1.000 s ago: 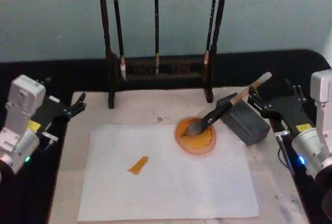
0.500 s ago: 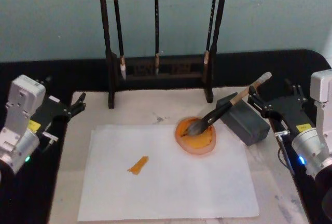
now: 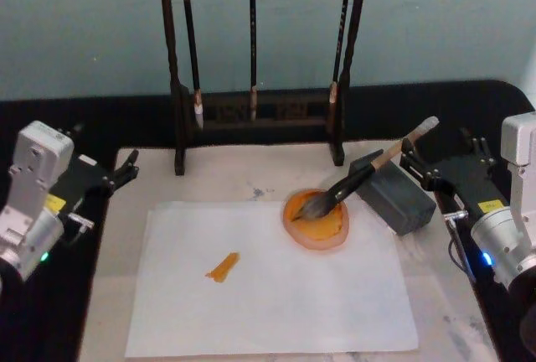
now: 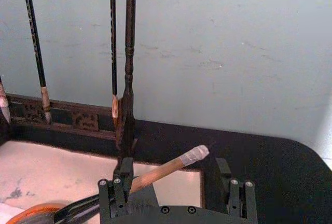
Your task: Pick up the brush from the inkstone, write on the paper, then place the brush back to its original position.
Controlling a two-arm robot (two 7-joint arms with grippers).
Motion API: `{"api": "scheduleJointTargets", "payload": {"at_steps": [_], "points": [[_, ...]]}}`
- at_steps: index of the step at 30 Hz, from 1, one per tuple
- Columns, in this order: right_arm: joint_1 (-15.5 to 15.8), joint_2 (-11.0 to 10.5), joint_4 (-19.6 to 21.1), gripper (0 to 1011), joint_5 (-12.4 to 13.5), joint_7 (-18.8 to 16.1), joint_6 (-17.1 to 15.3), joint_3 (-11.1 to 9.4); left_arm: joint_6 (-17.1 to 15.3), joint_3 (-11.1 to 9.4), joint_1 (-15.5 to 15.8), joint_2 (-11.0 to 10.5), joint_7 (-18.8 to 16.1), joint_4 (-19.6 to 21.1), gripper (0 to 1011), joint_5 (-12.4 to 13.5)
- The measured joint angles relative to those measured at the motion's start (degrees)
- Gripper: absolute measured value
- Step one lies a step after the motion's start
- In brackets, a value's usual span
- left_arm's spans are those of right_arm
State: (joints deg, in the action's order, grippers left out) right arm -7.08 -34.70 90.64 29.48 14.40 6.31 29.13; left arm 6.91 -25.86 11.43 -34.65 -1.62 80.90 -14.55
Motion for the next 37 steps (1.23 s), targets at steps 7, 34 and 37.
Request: {"api": "scheduleJointTargets", "payload": {"at_steps": [7, 34, 37], "points": [[0.00, 0.00, 0.00, 1000, 0.00, 0.00, 0.00, 0.00, 0.00, 0.00, 0.00, 0.00, 0.00, 0.00, 1010, 0.00], [0.00, 0.00, 0.00, 1000, 0.00, 0.00, 0.00, 0.00, 0.00, 0.00, 0.00, 0.00, 0.00, 0.00, 1009, 0.00], [0.00, 0.00, 0.00, 1000, 0.00, 0.00, 0.00, 0.00, 0.00, 0.00, 0.00, 0.00, 0.00, 0.00, 1010, 0.00]]}}
